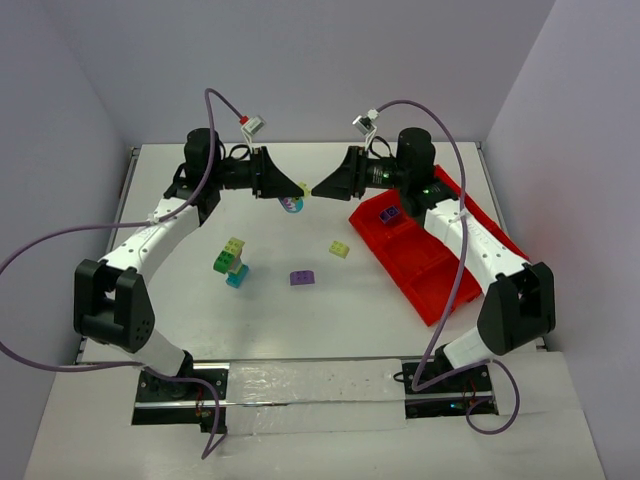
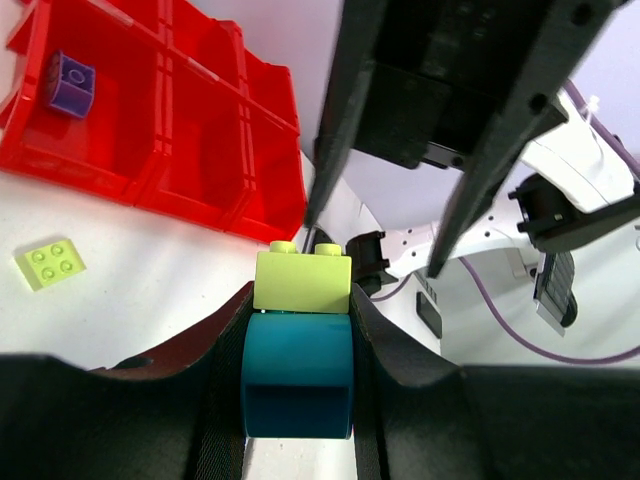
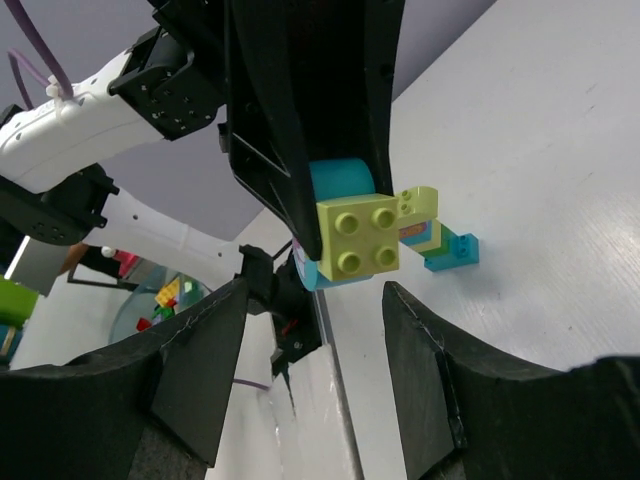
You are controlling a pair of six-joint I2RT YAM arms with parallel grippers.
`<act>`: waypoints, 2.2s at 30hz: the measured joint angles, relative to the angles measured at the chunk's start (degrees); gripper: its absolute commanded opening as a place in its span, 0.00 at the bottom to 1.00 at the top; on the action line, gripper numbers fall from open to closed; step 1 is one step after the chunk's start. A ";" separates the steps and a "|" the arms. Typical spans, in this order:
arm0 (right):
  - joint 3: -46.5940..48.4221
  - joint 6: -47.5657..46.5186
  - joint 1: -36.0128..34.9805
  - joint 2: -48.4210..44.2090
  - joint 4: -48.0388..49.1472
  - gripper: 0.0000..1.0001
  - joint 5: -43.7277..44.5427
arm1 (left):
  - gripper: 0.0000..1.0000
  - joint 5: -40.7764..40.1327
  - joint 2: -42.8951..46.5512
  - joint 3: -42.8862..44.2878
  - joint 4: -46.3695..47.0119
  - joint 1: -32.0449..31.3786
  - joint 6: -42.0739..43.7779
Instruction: Sort the legos into containers by color
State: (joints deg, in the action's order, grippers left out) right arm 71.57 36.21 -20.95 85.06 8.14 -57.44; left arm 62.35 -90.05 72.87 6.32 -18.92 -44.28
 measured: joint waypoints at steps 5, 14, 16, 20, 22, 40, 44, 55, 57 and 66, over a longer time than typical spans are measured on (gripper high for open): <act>0.00 1.48 -0.63 1.51 1.18 0.53 -0.95 | 0.00 1.61 0.52 -0.62 2.61 0.00 -1.56; 0.02 3.61 -1.76 3.10 3.02 0.43 -2.84 | 0.00 2.77 1.03 -1.06 5.73 -0.04 -3.27; 0.02 4.24 -1.78 3.36 3.57 0.40 -3.11 | 0.00 2.86 1.03 -1.06 6.10 -0.04 -3.40; 0.02 6.28 -1.80 3.74 5.56 0.39 -3.97 | 0.00 2.86 1.03 -1.06 7.04 -0.04 -3.54; -0.01 7.99 -1.80 4.03 7.32 0.39 -4.74 | 0.00 2.84 1.03 -1.06 7.54 -0.04 -3.55; -0.37 12.41 -1.96 5.55 12.10 0.52 -6.91 | 0.00 2.76 1.12 -1.06 8.28 -0.04 -3.40; 0.89 8.47 -2.15 5.55 7.06 0.53 -5.40 | 0.00 2.61 1.12 -1.06 7.67 -0.04 -3.02; 2.27 3.95 -2.25 5.55 1.97 0.55 -3.51 | 0.00 2.69 1.12 -1.06 7.13 -0.22 -3.01; 2.27 4.55 -2.05 5.55 2.36 0.55 -3.59 | 0.00 2.69 1.12 -1.06 7.15 -0.22 -3.05; 1.14 11.71 -1.69 5.68 12.44 0.50 -4.01 | 0.00 4.09 1.12 -1.10 7.20 -0.94 -3.14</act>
State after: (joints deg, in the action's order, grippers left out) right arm 72.71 47.92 -22.63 90.74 20.58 -61.45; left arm 66.43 -88.92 71.77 13.52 -19.86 -47.42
